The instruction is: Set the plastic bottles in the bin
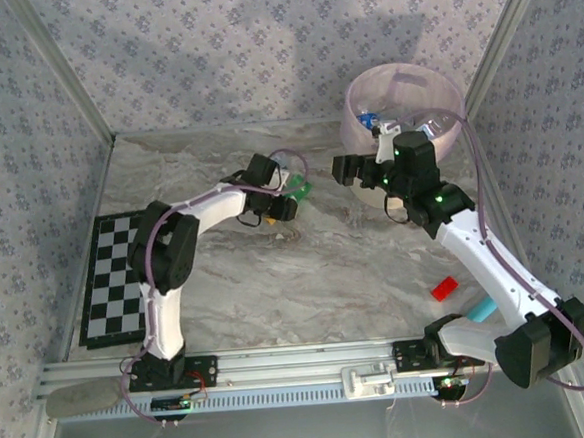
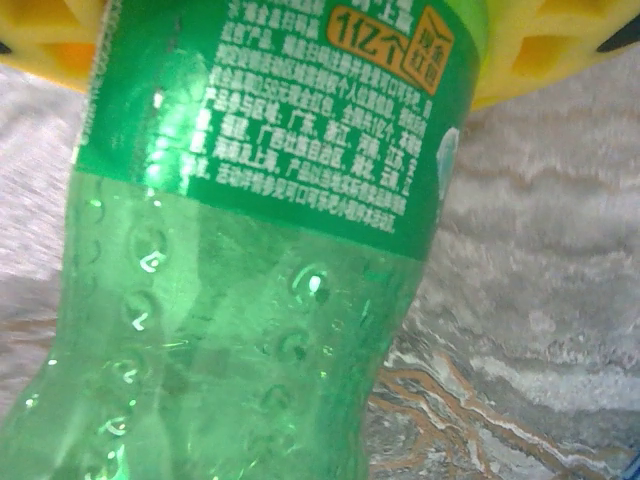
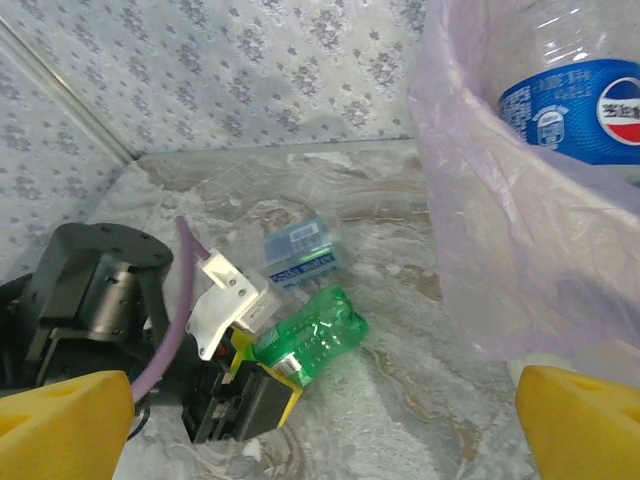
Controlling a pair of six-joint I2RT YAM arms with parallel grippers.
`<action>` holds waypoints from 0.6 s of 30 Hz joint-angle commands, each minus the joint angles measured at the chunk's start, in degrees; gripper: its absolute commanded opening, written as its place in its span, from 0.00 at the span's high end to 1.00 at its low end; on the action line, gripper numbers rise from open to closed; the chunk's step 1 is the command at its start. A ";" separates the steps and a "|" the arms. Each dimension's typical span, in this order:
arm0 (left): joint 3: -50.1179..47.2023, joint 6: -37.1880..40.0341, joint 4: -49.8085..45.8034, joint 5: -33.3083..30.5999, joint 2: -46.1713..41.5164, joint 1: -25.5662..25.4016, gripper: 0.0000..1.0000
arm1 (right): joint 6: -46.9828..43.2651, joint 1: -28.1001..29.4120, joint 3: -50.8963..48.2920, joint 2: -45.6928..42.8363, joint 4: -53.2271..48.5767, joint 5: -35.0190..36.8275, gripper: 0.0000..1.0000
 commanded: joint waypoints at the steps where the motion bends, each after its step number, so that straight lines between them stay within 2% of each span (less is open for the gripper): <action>1: -3.68 -2.76 7.75 4.80 -8.32 -0.42 0.52 | 3.84 -1.78 -1.48 0.69 6.33 -8.64 0.00; 6: -12.43 -6.36 17.21 9.55 -17.49 -0.42 0.52 | 6.99 -2.21 -2.86 3.64 13.51 -16.25 0.00; 10: -17.68 -10.97 25.46 11.54 -23.69 -0.45 0.51 | 8.75 -1.07 -1.86 6.94 15.75 -17.78 0.01; 15: -21.61 -13.62 32.52 11.58 -29.69 -1.00 0.51 | 12.83 -0.35 0.33 11.84 19.63 -22.17 0.05; 18: -22.56 -12.94 33.39 10.94 -31.92 -2.07 0.51 | 14.44 0.93 2.64 14.96 21.03 -25.28 0.07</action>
